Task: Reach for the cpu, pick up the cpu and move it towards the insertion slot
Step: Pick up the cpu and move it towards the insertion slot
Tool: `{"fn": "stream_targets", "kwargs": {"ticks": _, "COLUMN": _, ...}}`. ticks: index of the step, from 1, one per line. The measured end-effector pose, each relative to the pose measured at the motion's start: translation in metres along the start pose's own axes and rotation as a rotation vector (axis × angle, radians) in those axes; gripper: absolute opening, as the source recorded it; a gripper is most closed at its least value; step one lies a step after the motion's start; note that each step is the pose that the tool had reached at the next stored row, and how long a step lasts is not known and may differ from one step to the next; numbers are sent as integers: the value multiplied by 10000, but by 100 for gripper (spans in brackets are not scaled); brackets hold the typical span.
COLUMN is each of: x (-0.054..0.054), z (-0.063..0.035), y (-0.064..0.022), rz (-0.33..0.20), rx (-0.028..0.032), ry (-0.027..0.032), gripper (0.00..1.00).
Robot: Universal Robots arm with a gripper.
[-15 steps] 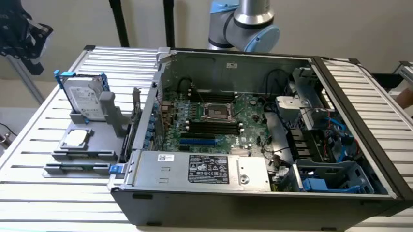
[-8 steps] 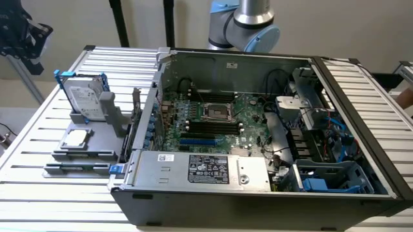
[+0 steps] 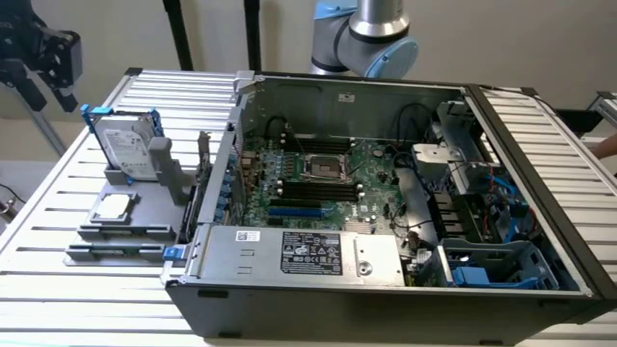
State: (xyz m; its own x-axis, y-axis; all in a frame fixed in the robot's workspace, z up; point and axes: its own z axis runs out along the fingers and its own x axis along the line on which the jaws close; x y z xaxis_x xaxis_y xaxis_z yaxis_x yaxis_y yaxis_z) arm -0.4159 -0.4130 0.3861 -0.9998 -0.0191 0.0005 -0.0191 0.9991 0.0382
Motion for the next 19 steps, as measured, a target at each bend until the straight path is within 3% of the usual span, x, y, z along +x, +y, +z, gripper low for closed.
{"fn": "stream_targets", "kwargs": {"ticks": 3, "x": 0, "z": 0, "y": 0, "rz": 0, "rx": 1, "ry": 1, "gripper": 53}}
{"fn": "stream_targets", "kwargs": {"ticks": 7, "x": -1, "z": 13, "y": 0, "rz": 0, "rx": -1, "ry": -1, "gripper": 71}}
{"fn": "stream_targets", "kwargs": {"ticks": 19, "x": -54, "z": 217, "y": -21, "rz": 1, "rx": 0, "ry": 2, "gripper": 71}}
